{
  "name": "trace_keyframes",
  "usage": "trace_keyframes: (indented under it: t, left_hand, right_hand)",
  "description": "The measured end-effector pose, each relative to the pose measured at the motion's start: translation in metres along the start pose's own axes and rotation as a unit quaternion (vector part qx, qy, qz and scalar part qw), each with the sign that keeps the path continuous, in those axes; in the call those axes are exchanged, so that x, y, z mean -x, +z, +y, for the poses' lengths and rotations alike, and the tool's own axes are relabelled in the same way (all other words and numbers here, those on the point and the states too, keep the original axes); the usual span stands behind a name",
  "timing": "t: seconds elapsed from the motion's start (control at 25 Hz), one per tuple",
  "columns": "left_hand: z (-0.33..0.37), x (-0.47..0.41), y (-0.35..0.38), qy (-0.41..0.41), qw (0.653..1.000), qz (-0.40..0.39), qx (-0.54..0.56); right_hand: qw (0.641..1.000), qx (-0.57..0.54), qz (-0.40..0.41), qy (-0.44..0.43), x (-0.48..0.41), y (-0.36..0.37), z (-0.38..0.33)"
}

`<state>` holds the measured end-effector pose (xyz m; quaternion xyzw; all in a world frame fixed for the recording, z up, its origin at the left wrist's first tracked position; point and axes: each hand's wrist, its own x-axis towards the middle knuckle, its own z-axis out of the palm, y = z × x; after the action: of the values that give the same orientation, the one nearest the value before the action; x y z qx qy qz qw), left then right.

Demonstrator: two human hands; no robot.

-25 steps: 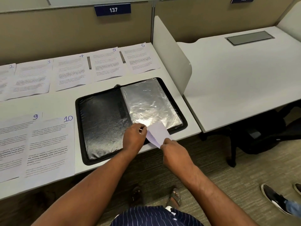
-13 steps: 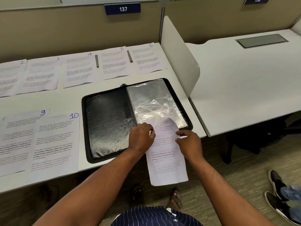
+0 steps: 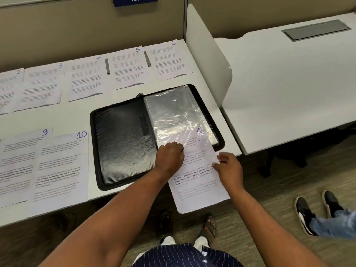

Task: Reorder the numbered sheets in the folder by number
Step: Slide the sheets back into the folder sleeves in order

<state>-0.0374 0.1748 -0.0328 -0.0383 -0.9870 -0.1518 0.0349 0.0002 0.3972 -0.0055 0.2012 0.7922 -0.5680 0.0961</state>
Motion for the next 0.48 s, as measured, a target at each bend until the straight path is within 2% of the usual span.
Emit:
trace_keyframes:
  t: [0.16, 0.24, 0.36, 0.48]
  left_hand:
    - [0.001, -0.001, 0.002, -0.016, 1.000, -0.005, 0.004]
    - [0.002, 0.000, 0.002, -0.020, 1.000, 0.003, 0.008]
    - [0.003, 0.000, 0.005, -0.020, 1.000, 0.017, 0.014]
    - [0.008, -0.001, 0.007, -0.023, 0.999, 0.028, 0.014]
  right_hand:
    - [0.986, -0.086, 0.011, 0.142, 0.032, -0.026, 0.056]
    - [0.969, -0.129, -0.022, 0.210, 0.053, -0.029, 0.081]
    - [0.943, -0.194, -0.071, 0.261, 0.074, -0.020, 0.096]
    - [0.930, -0.233, -0.064, 0.277, 0.077, -0.009, 0.096]
